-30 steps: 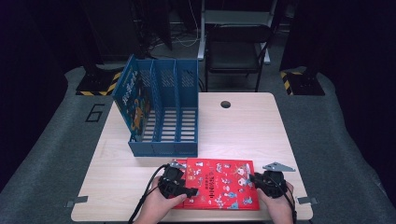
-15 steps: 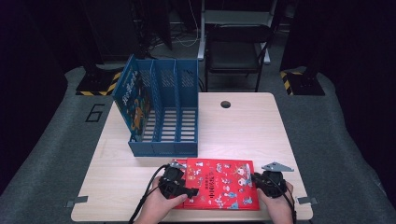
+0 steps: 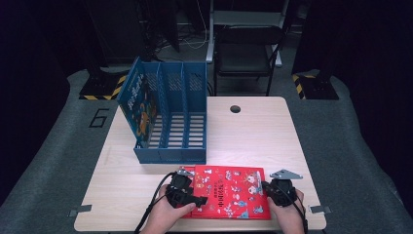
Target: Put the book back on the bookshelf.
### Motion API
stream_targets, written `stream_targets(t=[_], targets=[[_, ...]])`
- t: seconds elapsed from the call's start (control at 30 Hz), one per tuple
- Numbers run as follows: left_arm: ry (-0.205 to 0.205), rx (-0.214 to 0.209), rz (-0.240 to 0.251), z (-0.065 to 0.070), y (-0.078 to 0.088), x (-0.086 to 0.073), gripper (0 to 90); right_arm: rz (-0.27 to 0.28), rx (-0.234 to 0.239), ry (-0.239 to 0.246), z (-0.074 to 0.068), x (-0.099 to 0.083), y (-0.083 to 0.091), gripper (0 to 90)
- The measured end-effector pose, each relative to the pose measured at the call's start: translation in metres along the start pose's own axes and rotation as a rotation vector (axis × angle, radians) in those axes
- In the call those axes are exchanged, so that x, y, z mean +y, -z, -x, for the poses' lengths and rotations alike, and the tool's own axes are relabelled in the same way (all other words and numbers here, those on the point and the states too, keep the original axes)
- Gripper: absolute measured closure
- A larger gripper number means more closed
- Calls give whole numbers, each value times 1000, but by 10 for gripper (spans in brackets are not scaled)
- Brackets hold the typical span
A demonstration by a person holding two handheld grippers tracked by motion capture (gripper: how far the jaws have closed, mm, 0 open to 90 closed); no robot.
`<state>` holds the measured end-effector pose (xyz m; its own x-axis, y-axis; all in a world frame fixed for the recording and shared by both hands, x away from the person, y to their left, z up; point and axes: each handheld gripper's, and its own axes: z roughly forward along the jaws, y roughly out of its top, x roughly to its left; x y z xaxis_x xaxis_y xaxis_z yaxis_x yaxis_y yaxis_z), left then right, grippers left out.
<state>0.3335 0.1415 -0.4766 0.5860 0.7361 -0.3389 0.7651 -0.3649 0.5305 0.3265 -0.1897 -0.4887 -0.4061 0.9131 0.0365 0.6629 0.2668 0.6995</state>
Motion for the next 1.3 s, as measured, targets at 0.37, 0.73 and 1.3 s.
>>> stream_targets(t=[0.37, 0.73, 1.3], targets=[[5, -4, 5, 0, 0, 0, 281, -3, 6, -14, 1, 0, -1, 900], [24, -62, -5, 0, -3, 1, 279, 0, 17, -29, 4, -2, -4, 900], [34, -83, -18, 4, -8, 6, 226, -3, 18, -30, 5, -4, -4, 900]])
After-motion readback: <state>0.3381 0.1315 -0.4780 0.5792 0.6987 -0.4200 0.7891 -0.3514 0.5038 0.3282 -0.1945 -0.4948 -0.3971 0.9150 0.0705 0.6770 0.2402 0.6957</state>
